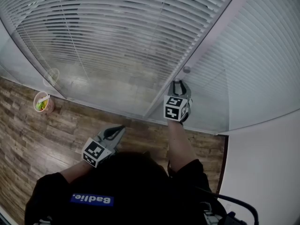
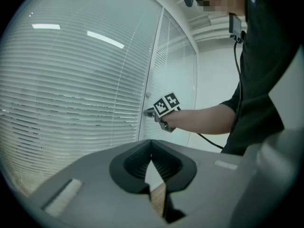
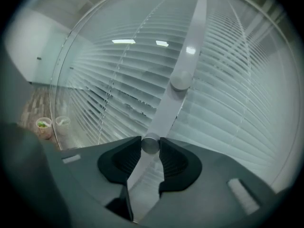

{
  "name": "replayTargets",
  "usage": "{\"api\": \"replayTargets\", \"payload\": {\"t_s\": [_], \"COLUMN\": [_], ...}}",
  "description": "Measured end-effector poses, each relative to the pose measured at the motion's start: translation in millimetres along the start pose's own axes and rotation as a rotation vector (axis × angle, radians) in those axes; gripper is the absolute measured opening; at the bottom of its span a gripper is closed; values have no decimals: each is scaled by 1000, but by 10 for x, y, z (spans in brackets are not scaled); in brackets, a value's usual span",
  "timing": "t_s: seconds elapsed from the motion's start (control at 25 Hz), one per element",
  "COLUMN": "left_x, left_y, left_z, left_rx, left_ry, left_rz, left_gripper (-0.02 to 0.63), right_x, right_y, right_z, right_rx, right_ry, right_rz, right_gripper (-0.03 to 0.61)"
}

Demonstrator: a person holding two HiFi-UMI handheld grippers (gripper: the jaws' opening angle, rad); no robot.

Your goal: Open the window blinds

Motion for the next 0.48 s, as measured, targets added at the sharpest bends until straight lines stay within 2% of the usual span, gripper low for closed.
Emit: {"api": "replayTargets", "payload": {"t_s": [0.16,0.48], "left_x": [-5,1], "left_y": [-6,-2], "left_z": [17,30], "left_rx": [-5,-5], "left_ry": [-2,-6], "left_rz": [-1,-2], "left_gripper": [0,0], "right_x": [3,15], "right_y": [-42,-92], "right_z": [3,31], "right_rx": [-152,-394], "right_ry": [-2,-5], "right_rz": [23,58], "right_gripper": [124,123]}}
Point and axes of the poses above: the fingertips, and each gripper's own axes: x forward along the fingers, y to its right, z out of its underside, the point moved 4 cm from there along -x, backward along the fingers, and after that the axes turned 2 degrees about y, right-handed, at the moved point
